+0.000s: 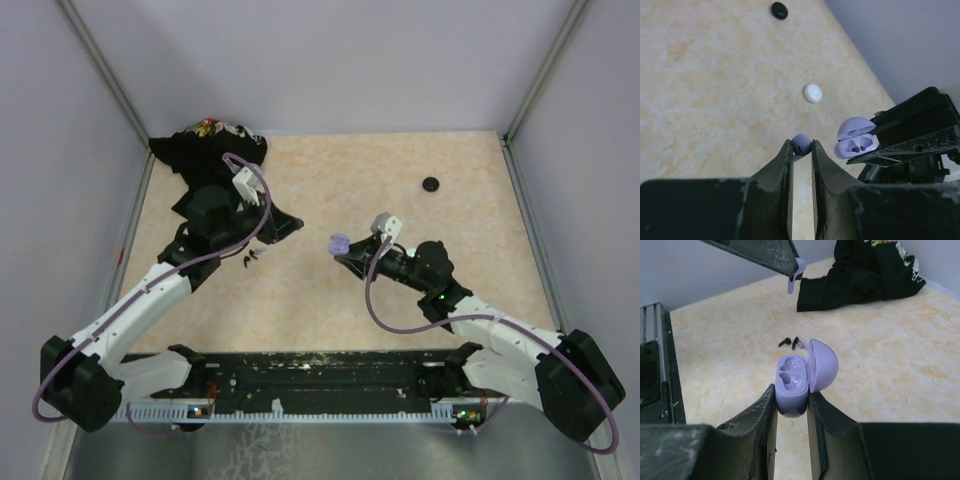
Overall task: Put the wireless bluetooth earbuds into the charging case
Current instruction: Pick up the earbud from the center of the board, then place the earbud in the charging case.
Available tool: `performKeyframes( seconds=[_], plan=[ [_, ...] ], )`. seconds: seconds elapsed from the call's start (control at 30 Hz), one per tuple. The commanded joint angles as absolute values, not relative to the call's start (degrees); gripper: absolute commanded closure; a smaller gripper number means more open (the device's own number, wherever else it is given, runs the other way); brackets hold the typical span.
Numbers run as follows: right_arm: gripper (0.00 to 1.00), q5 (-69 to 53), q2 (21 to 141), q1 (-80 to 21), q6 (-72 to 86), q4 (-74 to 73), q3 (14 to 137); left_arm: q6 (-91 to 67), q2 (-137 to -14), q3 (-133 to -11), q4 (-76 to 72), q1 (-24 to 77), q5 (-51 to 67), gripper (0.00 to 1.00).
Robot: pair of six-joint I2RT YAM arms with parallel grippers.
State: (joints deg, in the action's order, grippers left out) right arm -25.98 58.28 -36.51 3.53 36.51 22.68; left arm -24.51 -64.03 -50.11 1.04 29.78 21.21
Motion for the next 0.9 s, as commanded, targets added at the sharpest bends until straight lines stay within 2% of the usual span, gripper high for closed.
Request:
performKeyframes(
  seconds=[0.0, 0.3, 0.87],
  plan=[
    [1.00, -23.63, 56.19, -36.20, 5.99, 44.41, 24.73, -29.29, -62.63, -48.67, -9.00, 29.69, 29.01, 0.83],
    [1.00, -18.46, 57.04, -38.31, 7.22, 51.47, 23.03, -37.02, -62.31, -45.49, -20.15, 30.11, 36.88, 0.83],
    [1.00, -19.95, 59.97, -43.09, 4.21, 54.31, 23.98, -31.82, -62.00, -44.36, -30.20, 34.19, 47.26, 0.83]
  ],
)
